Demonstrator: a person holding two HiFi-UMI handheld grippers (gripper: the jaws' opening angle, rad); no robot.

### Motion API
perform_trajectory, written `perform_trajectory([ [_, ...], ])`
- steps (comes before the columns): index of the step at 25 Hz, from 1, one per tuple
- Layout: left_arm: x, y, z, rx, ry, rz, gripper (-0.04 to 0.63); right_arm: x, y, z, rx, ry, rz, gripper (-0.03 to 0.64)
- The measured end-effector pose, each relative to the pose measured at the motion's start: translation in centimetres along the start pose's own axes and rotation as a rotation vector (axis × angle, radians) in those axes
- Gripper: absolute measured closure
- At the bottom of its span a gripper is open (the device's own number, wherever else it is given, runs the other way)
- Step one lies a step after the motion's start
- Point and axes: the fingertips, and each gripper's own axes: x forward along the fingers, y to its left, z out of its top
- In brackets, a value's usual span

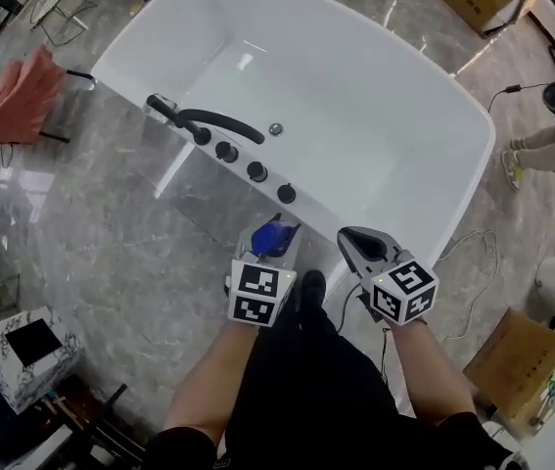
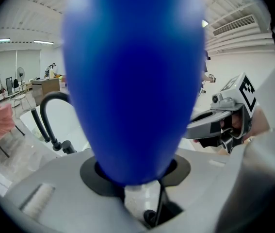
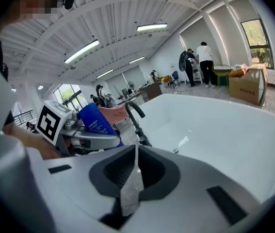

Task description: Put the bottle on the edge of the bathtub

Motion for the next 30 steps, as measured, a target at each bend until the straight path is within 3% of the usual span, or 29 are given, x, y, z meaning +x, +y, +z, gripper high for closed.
perform_trajectory([
  [4,3.0,0.6,-1.9,0.005,0.021,-0.005,0.431,2.1,-1.7,-1.1,-0.006,0.015,-0.004,0.604],
  [15,10.9,1.0,-7.4,0.053,0.107,-0.012,0.431,4.2,-4.6,-4.4,0.123,0.015,-0.004,0.604],
  [30,16.3,0.3,-9.6,0.120,0.144,-0.011,0.431,1.3,-6.8,-7.0,0.165,0.031,-0.073,0.604],
])
